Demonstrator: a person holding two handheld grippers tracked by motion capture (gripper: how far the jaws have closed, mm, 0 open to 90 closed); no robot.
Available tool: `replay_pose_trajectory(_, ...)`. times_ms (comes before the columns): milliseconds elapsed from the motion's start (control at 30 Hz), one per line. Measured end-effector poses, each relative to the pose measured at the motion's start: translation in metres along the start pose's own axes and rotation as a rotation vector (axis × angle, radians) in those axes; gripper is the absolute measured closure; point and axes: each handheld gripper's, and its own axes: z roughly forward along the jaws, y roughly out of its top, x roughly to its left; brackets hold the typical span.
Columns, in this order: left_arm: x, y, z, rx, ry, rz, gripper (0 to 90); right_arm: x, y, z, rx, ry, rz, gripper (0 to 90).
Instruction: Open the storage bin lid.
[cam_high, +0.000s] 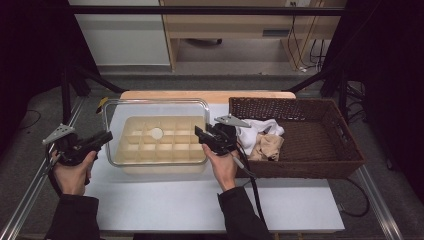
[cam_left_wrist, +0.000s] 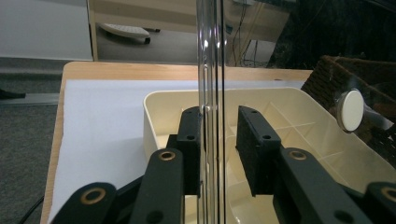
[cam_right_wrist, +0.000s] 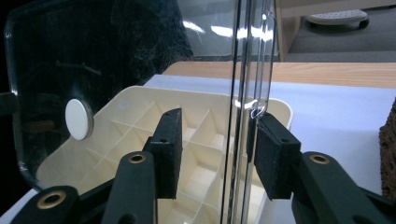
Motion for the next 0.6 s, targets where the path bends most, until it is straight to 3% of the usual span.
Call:
replay_pose_trajectory(300,-0.007,0.002,-0.018,-0.034,-0.016,0.024,72.5,0.004,-0.001,-0.014,-0.024,0.029,-0.013,61.8)
replay_pose_trajectory(600,-0.022,0.001,-0.032,-0.051,-0.038,0.049,72.4,0.010,0.000,-0.043,-0.038,0.063,-0.035,64.7)
